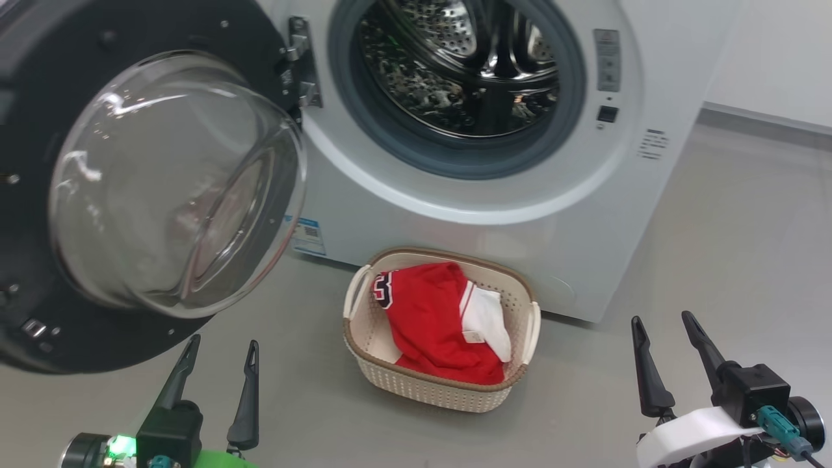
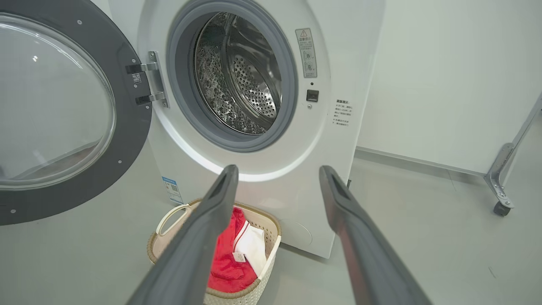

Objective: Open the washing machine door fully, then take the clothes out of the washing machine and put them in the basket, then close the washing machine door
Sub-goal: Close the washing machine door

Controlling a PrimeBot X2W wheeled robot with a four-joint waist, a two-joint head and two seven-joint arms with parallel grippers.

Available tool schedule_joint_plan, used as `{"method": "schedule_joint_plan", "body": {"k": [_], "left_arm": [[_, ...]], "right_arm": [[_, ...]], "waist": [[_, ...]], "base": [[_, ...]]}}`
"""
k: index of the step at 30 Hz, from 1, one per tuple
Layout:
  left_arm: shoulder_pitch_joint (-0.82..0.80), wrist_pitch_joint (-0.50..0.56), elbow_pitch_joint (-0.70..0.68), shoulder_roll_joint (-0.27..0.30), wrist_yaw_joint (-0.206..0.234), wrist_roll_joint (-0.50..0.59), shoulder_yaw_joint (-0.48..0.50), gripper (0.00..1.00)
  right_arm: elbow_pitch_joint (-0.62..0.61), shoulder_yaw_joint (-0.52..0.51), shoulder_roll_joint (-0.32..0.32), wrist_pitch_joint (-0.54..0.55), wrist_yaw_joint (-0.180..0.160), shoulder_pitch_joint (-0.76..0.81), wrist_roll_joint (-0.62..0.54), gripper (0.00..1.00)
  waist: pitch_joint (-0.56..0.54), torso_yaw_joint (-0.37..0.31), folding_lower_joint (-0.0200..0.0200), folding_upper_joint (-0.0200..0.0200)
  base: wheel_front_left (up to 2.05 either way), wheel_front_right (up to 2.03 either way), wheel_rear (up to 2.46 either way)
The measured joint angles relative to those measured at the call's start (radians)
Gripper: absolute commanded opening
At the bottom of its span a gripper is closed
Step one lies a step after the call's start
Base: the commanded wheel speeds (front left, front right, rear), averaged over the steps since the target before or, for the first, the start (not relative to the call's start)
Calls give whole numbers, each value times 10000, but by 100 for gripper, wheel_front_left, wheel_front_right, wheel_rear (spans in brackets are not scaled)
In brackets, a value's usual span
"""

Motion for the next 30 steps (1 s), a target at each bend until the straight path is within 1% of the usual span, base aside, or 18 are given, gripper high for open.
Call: {"method": "schedule_joint_plan", "body": {"k": [11,14,16,28,29,30], "left_arm": [[4,-59,-81,-4,10,-2,244,100],[27,-132,-171,-4,52,-4,454,100],[47,-186,-182,-10,67,-4,520,100],[196,-232,-198,-50,96,-4,589,100],[197,-232,-198,-50,98,-2,594,99],[197,-232,-198,-50,98,-2,604,76]], "right_arm": [[-10,286,44,117,15,-3,-4,100],[-10,477,48,182,127,-31,-17,100],[2,541,48,249,186,-41,-25,100],[88,573,56,263,188,-94,-27,100],[94,577,59,263,188,-94,-27,100],[100,579,63,263,188,-94,-25,100]], "waist": [[81,1319,0,0],[135,1553,0,0],[184,1638,0,0],[197,1664,0,0],[193,1660,0,0],[189,1656,0,0]], "base": [[0,0,0],[0,0,0],[0,0,0],[0,0,0],[0,0,0],[0,0,0]]}}
